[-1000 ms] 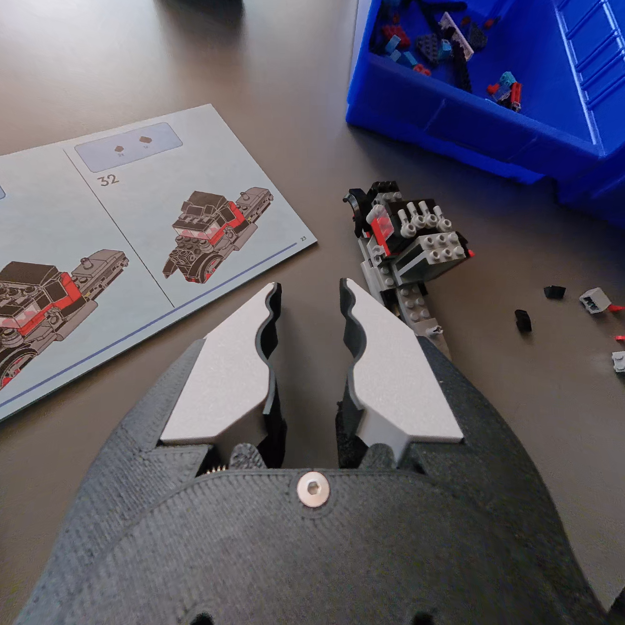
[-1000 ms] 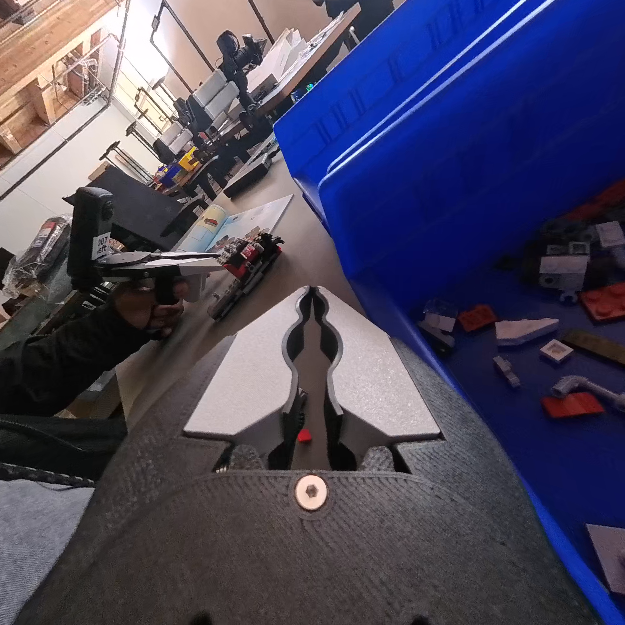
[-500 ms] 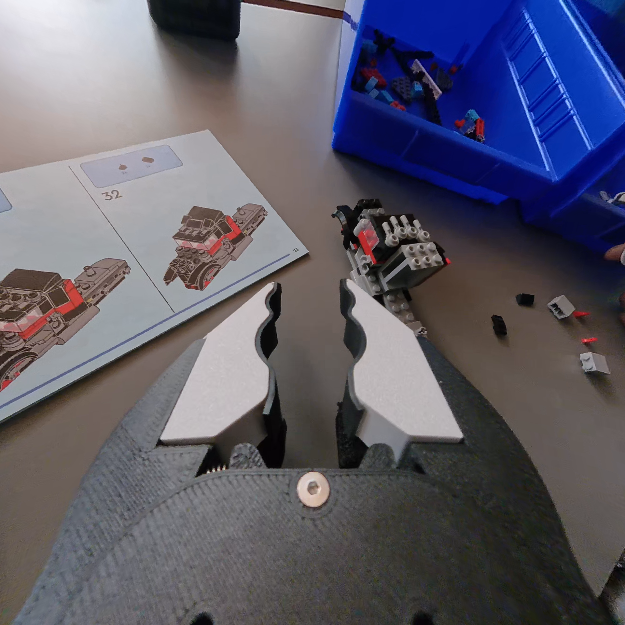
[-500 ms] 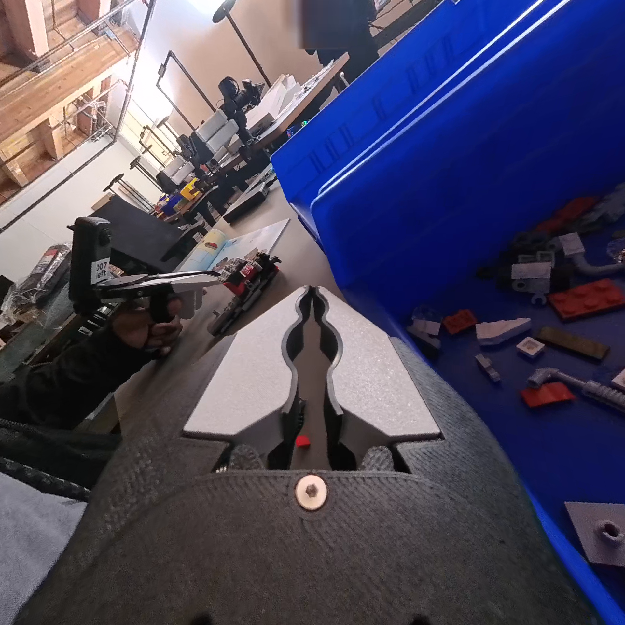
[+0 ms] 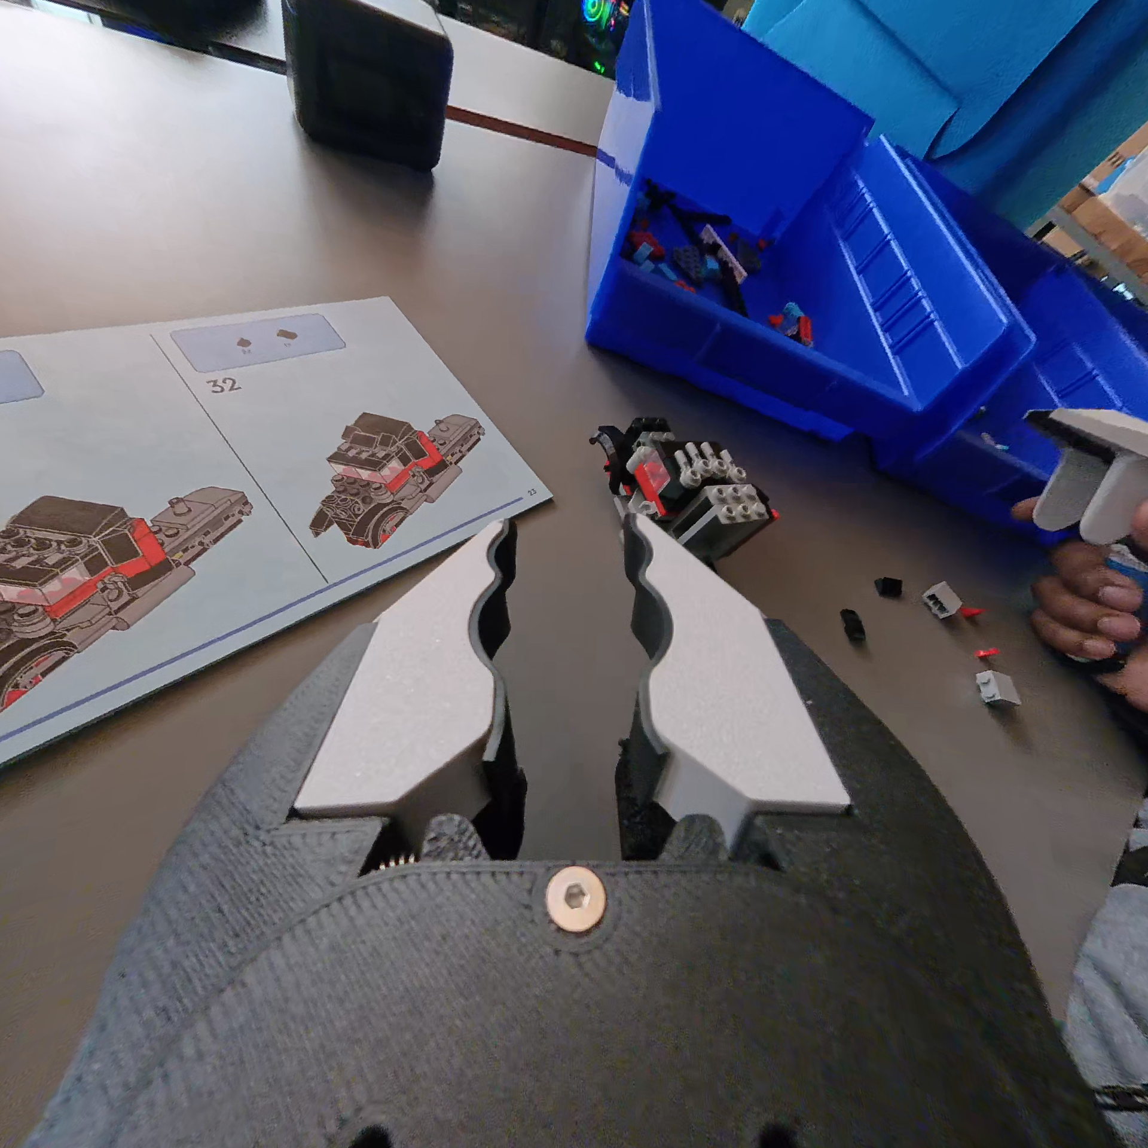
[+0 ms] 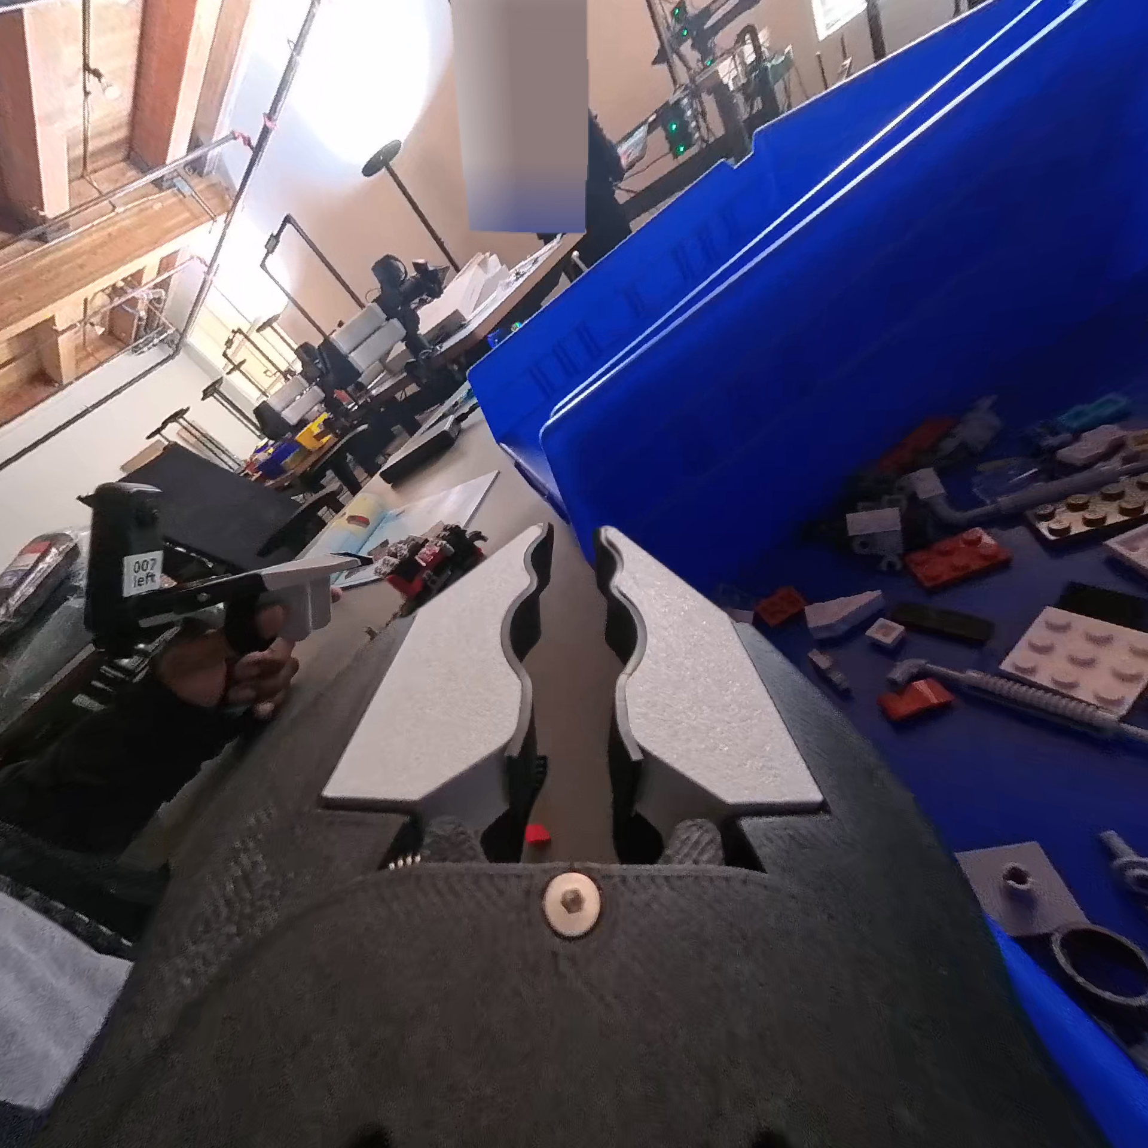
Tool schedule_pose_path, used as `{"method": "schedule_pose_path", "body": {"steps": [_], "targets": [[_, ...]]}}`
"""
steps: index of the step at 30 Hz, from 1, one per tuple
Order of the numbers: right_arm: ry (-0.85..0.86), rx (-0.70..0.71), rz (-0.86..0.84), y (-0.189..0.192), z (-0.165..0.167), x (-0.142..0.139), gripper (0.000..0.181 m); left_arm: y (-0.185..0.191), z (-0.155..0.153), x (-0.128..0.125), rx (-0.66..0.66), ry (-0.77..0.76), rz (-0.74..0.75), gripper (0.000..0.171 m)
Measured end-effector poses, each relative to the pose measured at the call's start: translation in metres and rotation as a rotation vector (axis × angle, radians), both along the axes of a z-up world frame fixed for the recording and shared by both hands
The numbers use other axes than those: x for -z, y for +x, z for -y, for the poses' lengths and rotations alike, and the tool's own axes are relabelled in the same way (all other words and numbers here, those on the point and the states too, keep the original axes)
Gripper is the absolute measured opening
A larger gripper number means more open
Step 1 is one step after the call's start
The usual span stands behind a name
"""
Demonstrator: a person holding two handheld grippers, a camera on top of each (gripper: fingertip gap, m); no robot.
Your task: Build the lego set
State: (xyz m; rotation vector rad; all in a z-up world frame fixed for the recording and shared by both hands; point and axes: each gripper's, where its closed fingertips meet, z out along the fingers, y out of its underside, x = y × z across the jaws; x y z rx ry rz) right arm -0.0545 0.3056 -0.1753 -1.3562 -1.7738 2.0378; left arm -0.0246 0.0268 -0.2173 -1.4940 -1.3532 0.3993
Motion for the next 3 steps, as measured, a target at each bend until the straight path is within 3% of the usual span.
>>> {"method": "schedule_pose_path", "body": {"steps": [3], "targets": [[0.001,0.011,-0.002,-0.0006,-0.0014,-0.0003,0.014,0.0007,-0.0018,0.0005,0.016,0.007,0.005,0.035]]}}
